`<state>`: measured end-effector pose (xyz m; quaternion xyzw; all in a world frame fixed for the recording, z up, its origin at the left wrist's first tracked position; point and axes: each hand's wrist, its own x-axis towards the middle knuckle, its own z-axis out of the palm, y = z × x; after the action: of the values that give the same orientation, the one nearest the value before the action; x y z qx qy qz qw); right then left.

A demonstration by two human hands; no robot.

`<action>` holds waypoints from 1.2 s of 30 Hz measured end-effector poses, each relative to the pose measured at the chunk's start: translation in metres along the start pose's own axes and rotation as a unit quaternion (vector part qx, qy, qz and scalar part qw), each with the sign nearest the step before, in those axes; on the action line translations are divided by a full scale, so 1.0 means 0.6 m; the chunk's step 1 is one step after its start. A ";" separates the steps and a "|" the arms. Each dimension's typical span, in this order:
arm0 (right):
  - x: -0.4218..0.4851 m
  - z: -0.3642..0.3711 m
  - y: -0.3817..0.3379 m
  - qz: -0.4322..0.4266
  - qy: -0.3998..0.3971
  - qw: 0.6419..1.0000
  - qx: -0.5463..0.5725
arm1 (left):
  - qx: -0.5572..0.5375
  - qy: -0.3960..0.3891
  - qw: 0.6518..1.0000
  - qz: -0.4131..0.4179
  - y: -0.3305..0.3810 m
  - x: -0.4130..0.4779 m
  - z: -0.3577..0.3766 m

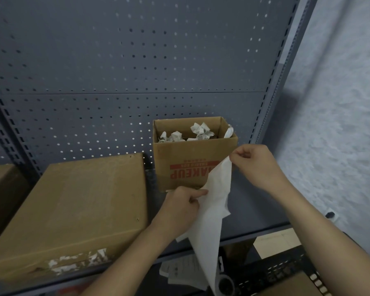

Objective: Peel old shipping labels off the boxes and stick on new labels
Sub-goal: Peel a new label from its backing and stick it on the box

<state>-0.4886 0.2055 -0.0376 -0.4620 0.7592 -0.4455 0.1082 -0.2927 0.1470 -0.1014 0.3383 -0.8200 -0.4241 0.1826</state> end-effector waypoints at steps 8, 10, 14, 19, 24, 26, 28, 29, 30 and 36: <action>0.001 -0.023 0.009 0.026 0.036 0.997 0.062 | 0.062 -0.041 0.996 -0.047 -0.021 -0.002 0.022; 0.000 -0.033 0.006 0.034 0.052 0.994 0.086 | 0.070 -0.051 0.995 -0.059 -0.026 -0.003 0.028; 0.002 -0.051 0.002 0.040 0.090 0.988 0.121 | 0.076 -0.068 0.991 -0.085 -0.032 -0.005 0.034; 0.010 -0.067 -0.005 0.027 0.142 0.979 0.141 | 0.070 -0.086 0.988 -0.104 -0.034 -0.006 0.034; 0.015 -0.077 -0.017 0.011 0.174 0.970 0.169 | 0.067 -0.093 0.985 -0.131 -0.041 -0.005 0.033; 0.021 -0.080 -0.024 0.002 0.196 0.965 0.177 | 0.071 -0.094 0.984 -0.135 -0.042 -0.005 0.035; 0.027 -0.082 -0.033 -0.002 0.206 0.961 0.186 | 0.072 -0.089 0.985 -0.128 -0.042 -0.005 0.037; 0.028 -0.083 -0.037 -0.004 0.207 0.960 0.191 | 0.072 -0.085 0.986 -0.124 -0.042 -0.005 0.037; 0.029 -0.083 -0.041 -0.006 0.209 0.959 0.194 | 0.072 -0.081 0.986 -0.124 -0.043 -0.004 0.037; 0.025 -0.098 -0.069 -0.039 0.235 0.949 0.205 | 0.072 -0.065 0.988 -0.118 -0.044 -0.006 0.037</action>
<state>-0.5058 0.2201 0.0322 -0.3412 0.6369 -0.6913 0.0014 -0.2926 0.1514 -0.1358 0.4167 -0.8129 -0.4035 0.0527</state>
